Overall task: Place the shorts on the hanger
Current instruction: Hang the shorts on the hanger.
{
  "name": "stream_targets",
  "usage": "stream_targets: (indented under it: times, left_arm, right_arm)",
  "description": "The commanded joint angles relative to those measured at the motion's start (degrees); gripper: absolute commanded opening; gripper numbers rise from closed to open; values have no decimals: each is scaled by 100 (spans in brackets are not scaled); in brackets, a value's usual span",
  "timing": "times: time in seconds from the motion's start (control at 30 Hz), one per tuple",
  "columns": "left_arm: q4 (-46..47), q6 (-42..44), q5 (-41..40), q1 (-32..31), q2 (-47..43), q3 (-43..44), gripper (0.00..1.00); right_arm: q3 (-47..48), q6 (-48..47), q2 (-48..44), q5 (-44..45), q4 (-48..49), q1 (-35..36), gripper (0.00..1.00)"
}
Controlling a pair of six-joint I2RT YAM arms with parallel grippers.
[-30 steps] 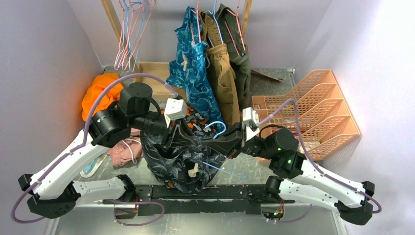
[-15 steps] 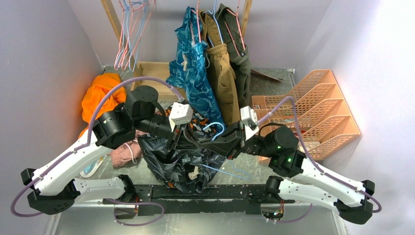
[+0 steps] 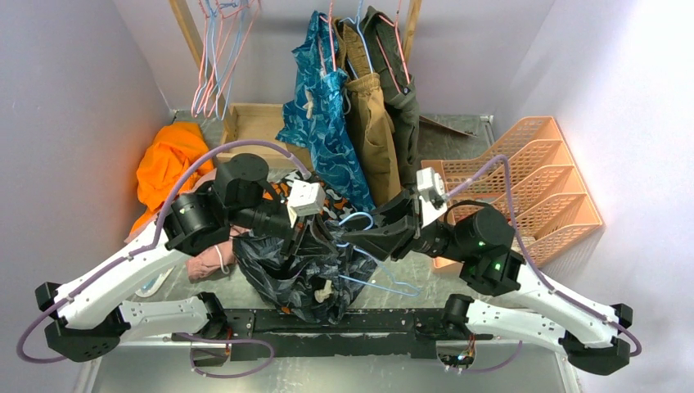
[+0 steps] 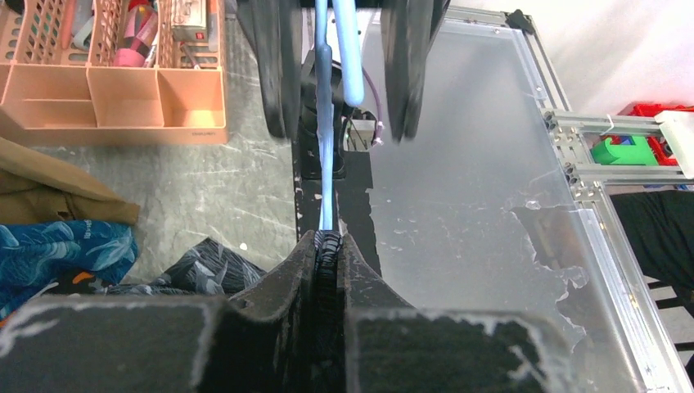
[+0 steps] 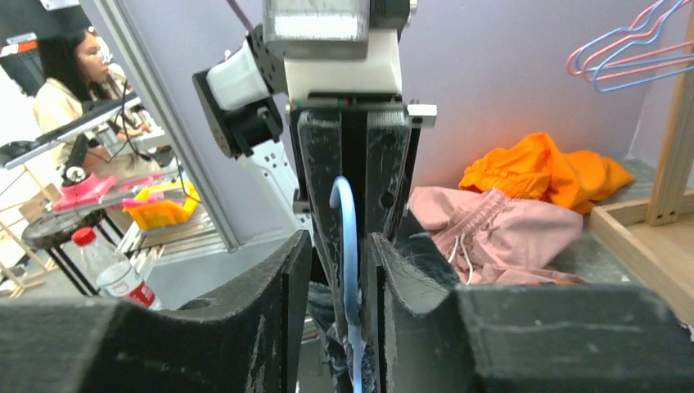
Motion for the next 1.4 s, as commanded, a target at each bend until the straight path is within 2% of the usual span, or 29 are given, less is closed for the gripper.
stream_targets:
  times: [0.0, 0.2, 0.4, 0.57, 0.8, 0.83, 0.9, 0.93, 1.03, 1.17, 1.33, 1.37]
  left_arm:
    - [361, -57, -58, -38, -127, -19, 7]
    - [306, -66, -102, -40, -160, 8, 7]
    - [321, -97, -140, -38, -165, 69, 7]
    - [340, -110, -124, -38, -36, 199, 7]
    - [373, -167, -121, -38, 35, 301, 7]
    - [360, -167, -124, -38, 25, 306, 7]
    - [339, -167, -137, -42, -3, 282, 7]
    - [362, -174, -150, -39, -27, 255, 7]
    - [432, -255, -225, -38, -70, 158, 8]
    - [395, -300, -242, -38, -34, 147, 31]
    - [474, -346, -224, -39, -48, 195, 58]
    - [543, -387, -204, -42, -69, 198, 70]
  right_arm:
    - [300, -19, -59, 445, -562, 1, 36]
    - [515, -85, -96, 879, -1256, -7, 36]
    - [605, -77, -111, 818, -1645, -1, 36]
    - [612, -11, 29, 520, -1647, -7, 25]
    - [726, 36, 182, 405, -1713, -5, 25]
    - [718, 38, 150, 421, -1713, -2, 23]
    - [707, 10, 92, 430, -1705, 0, 5]
    - [705, -4, 67, 414, -1700, -4, 0]
    - [679, 33, -24, 377, -1572, -6, 0]
    - [268, 106, -284, 471, -1123, -1, 0]
    - [-603, 397, -840, 710, 259, -6, 0]
    - [-784, 467, -938, 751, 548, -5, 0]
